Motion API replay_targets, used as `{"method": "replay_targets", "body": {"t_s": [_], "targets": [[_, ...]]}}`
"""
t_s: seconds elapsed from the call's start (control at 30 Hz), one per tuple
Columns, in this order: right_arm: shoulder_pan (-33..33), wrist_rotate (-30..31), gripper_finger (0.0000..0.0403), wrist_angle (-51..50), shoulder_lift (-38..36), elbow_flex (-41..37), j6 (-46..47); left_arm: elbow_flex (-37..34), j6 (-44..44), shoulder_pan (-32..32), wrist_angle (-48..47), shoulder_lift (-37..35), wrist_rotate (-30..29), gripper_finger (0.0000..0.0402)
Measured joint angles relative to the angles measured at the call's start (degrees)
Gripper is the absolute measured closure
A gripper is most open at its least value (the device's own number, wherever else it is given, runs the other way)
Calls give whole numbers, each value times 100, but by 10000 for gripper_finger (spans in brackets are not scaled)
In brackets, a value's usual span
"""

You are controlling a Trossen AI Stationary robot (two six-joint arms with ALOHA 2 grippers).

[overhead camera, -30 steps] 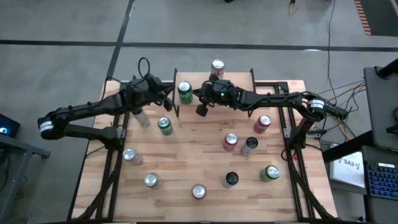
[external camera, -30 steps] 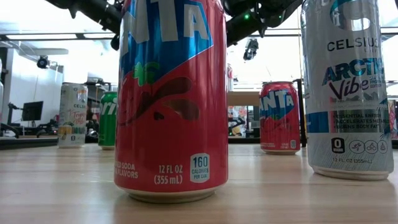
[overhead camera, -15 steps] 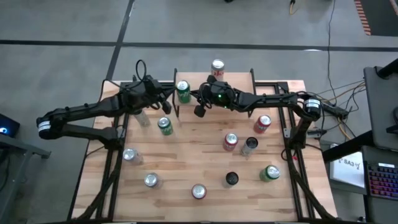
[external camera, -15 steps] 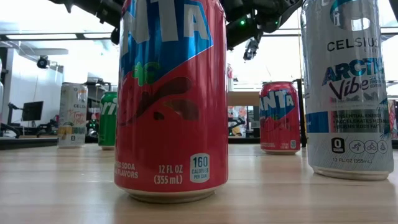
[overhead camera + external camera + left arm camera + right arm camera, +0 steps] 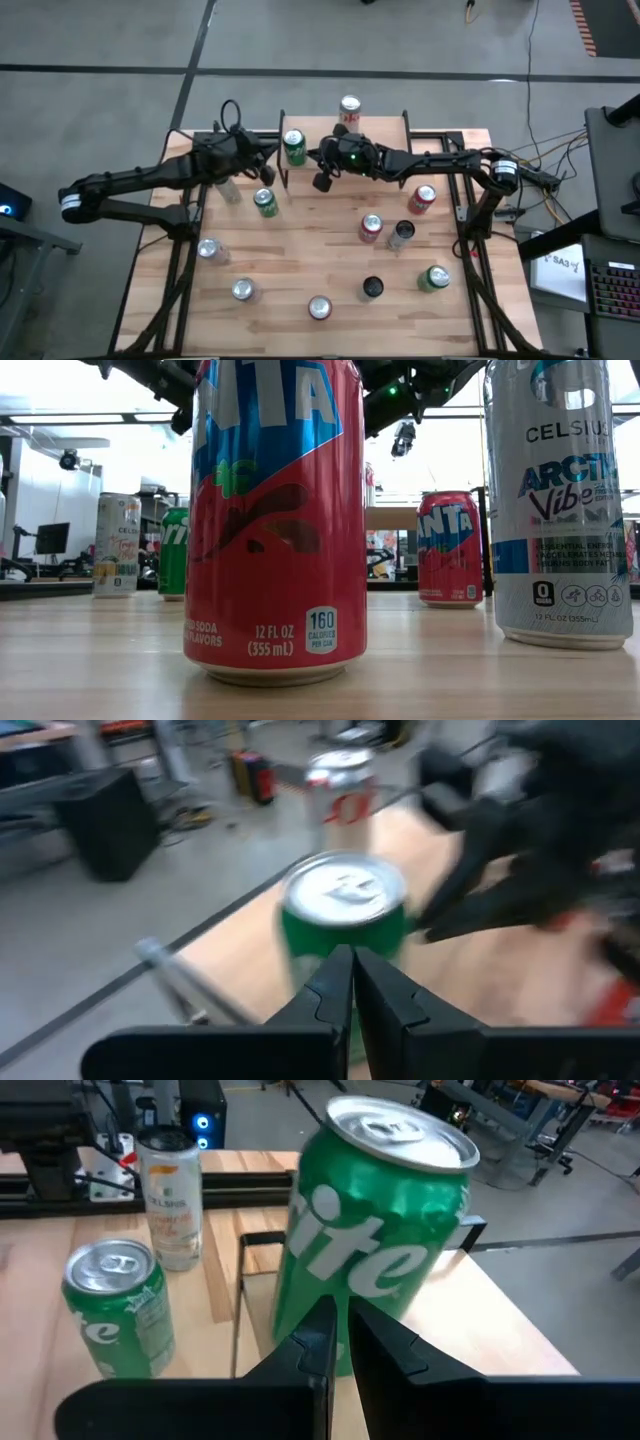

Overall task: Place canned beverage on shelf
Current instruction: Put the middle green soda can on the shelf, then put the top orange soda can on the shelf

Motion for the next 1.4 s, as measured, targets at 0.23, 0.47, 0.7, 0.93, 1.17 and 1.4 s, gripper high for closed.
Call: {"method": "replay_targets", "body": {"t_s": [0.23,0.47,0.7,0.93,1.17,1.4], "targets": [[25,2,381,-21,-5,10,0,-7,408,56,189,323,-692,402],[25,2,381,-21,-5,12,0,-9,529,63,455,688,-630,402],[22,4,381,-24,-5,12,-3,-9,449,51,481,749,-626,402],[25,2,381,-195,-19,11,4,-11,202,25,287,619,-623,402],[48,2,381,-598,-164,12,153,-15,59,-277,227,449,-623,402],[292,-8,381,-1090,-418,12,302,-15,67,-807,252,304,-630,402]]}}
